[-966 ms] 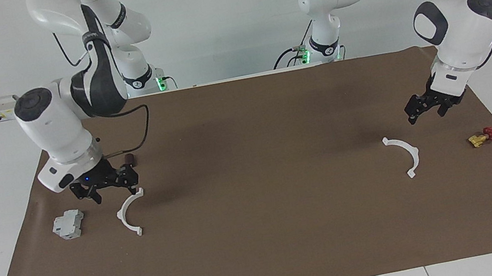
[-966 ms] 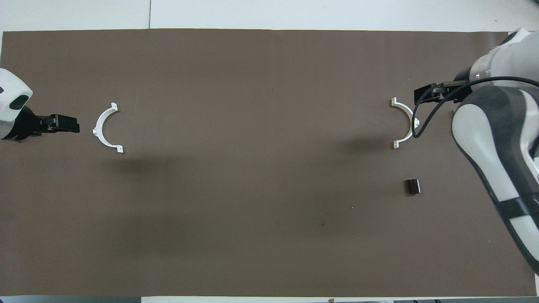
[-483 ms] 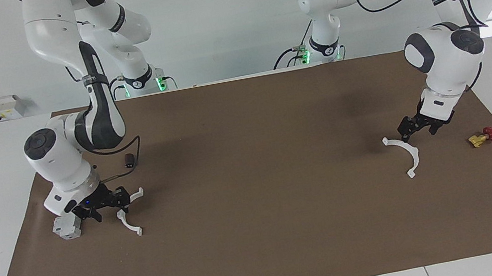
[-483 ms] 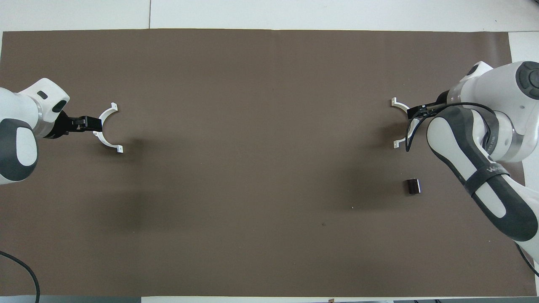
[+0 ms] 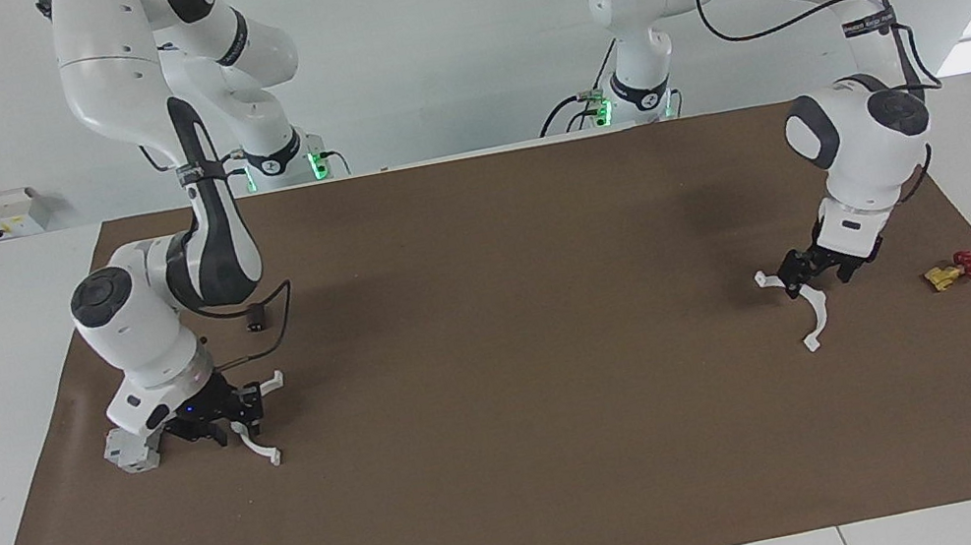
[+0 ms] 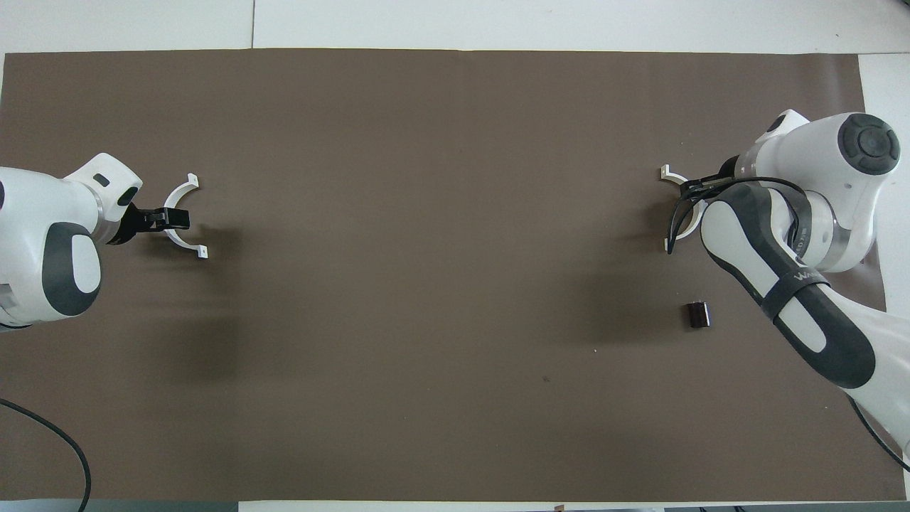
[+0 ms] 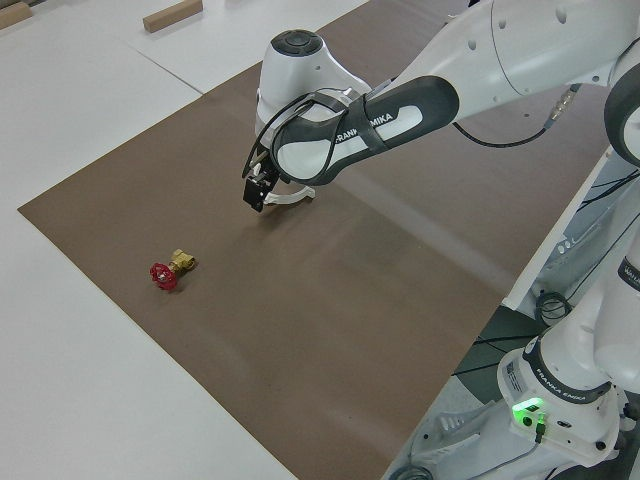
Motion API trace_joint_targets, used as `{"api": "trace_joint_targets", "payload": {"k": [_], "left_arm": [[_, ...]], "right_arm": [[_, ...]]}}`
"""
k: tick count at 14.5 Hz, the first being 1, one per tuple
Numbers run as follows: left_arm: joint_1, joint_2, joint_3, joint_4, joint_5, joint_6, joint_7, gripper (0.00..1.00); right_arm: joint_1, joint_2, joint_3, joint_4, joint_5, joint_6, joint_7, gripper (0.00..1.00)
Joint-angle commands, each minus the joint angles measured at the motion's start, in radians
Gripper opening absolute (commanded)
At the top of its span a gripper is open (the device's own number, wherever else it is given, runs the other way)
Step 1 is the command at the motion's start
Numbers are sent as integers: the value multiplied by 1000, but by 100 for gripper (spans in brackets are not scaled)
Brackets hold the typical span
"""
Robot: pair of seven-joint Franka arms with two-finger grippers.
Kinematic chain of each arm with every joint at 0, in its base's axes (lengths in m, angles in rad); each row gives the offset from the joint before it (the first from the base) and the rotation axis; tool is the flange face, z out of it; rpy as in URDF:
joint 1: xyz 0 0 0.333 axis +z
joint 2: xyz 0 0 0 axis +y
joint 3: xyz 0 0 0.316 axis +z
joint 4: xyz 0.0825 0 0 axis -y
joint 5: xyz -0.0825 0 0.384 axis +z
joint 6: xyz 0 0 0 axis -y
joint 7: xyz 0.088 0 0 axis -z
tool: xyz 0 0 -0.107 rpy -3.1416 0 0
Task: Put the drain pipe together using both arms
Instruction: 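Reach and grasp each white clamp half with the left and right grippers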
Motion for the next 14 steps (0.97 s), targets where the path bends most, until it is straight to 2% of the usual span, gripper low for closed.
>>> {"api": "trace_joint_targets", "payload": {"k": [1,2,4,5,8,11,13,14], "left_arm": [[-6,4,2,-4,-4,36,-24,89],[-6,4,3,-4,-4,48,-24,71],[-6,6,3,-4,-4,62,-24,20],[-6,6,3,-4,-4,64,-24,0],[-7,6,3,-4,-4,64,-21,0],[-7,-12,3,7,-4,49,-21,0],[-7,-49,3,16,-4,23,-22,0],[-7,-75,3,22,-4,-10,-22,0]], "right_arm": [[-7,4,4,-11,18,15,3,51],[-6,2,4,-16,18,12,5,51],[-6,1,4,-21,18,6,9,51],[-6,-2,4,-24,18,2,9,51],[-6,-5,4,-25,18,-14,9,49],[-6,-5,4,-28,18,-23,8,40],[-7,-7,4,-39,18,-22,5,27],[-7,-8,4,-41,18,-22,5,16]]}}
